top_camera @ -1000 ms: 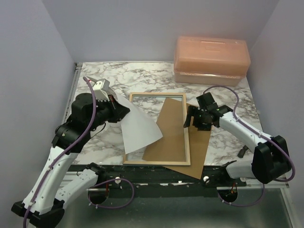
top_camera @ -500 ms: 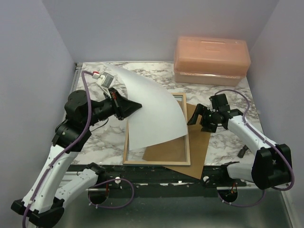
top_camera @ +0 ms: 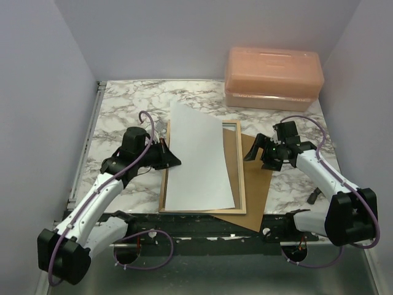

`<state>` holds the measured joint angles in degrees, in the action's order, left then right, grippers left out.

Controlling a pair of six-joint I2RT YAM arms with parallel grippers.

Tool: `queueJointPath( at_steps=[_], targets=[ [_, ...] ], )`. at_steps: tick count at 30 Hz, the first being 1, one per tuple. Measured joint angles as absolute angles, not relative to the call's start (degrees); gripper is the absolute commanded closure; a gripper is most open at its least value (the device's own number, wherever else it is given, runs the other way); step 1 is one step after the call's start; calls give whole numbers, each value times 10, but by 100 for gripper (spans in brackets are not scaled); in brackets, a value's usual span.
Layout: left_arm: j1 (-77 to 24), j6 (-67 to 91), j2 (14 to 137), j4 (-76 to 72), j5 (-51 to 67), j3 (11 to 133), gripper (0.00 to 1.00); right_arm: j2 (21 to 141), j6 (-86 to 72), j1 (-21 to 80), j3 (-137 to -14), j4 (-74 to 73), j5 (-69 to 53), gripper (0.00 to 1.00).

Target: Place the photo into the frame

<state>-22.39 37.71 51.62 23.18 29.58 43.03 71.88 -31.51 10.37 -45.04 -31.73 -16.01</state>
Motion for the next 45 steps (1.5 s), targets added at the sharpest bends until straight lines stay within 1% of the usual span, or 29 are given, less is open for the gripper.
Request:
queueJointPath(
  at_steps=[6, 11, 23, 38, 45],
  targets=[
    [-207, 354, 593, 265, 261, 427, 100, 719, -314, 101, -445, -316, -162, 4],
    [-207, 311, 648, 288, 233, 452, 100, 719, -313, 101, -445, -314, -163, 4],
    [-208, 244, 757, 297, 222, 494, 100, 727, -306, 101, -435, -305, -169, 4],
    [-268, 214, 780, 284, 210, 526, 100, 744, -306, 101, -423, -285, -191, 4],
    [-277, 221, 807, 271, 202, 528, 100, 748, -306, 101, -408, -270, -206, 5]
  ],
)
